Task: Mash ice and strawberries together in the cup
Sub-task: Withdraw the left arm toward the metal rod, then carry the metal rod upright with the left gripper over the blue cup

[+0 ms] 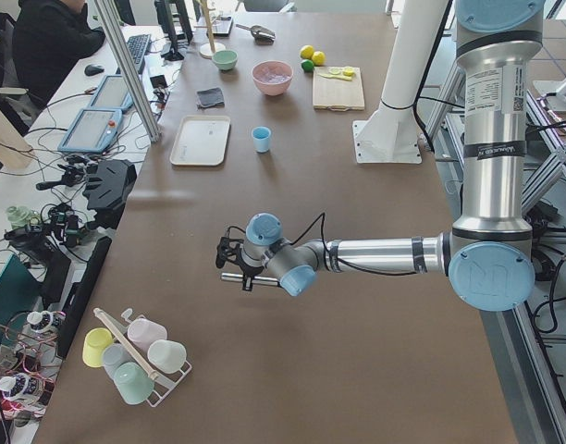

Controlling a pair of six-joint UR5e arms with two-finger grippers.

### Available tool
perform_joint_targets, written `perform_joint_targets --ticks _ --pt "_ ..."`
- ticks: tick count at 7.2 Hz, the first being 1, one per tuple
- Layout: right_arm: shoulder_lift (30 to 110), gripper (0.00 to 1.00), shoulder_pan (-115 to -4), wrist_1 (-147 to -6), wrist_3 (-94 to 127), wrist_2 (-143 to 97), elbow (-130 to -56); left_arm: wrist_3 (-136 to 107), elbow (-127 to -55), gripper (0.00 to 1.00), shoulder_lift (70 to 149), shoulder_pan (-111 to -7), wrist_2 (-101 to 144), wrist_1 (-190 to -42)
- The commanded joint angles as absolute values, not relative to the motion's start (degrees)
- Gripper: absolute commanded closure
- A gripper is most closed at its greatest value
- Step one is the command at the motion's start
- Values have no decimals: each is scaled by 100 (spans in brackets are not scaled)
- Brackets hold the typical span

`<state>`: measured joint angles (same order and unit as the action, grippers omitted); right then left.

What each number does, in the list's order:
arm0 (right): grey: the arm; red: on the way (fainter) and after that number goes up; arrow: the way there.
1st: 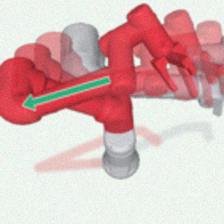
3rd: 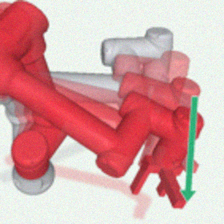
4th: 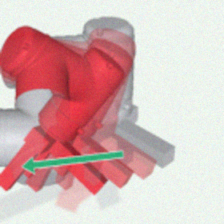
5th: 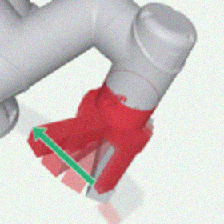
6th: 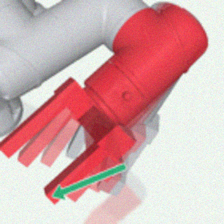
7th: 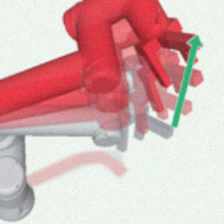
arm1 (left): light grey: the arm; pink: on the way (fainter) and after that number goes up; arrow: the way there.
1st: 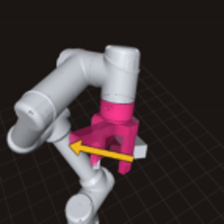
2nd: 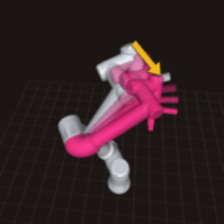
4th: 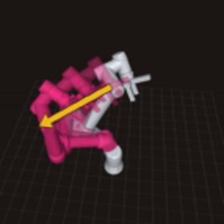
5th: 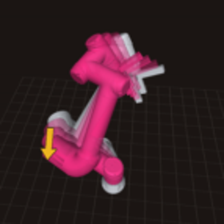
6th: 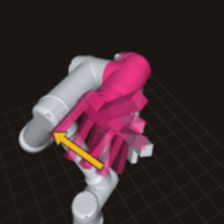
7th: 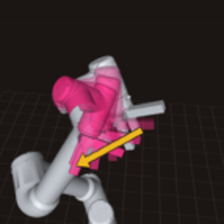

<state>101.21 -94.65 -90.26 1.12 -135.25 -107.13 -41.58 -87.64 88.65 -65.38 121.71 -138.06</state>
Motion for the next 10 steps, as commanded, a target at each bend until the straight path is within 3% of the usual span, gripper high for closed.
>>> perform_joint_targets --ticks 1,4,5,7,9,10 --pt "10125 0 -9466 -9026 106 -13526 -10722 -4576 -9847 76 9464 -6777 10943 -13056" --pt "10125 0 -9466 -9026 114 -13526 -10740 -5473 -10572 77 10394 -6278 9191 -12474" --pt "10134 0 -9466 -9026 114 -13526 -10749 -5658 -10704 77 10693 -5675 8306 -12341" --pt "10151 0 -9466 -9026 114 -13526 -10749 -6360 -10688 77 11709 -3727 5873 -11180" --pt "10151 0 -9466 -9026 114 -13526 -10740 -7116 -10217 77 12862 -3000 4779 -10224" --pt "10151 0 -9466 -9026 114 -13526 -10732 -7119 -10143 76 12937 -2753 4416 -10204"
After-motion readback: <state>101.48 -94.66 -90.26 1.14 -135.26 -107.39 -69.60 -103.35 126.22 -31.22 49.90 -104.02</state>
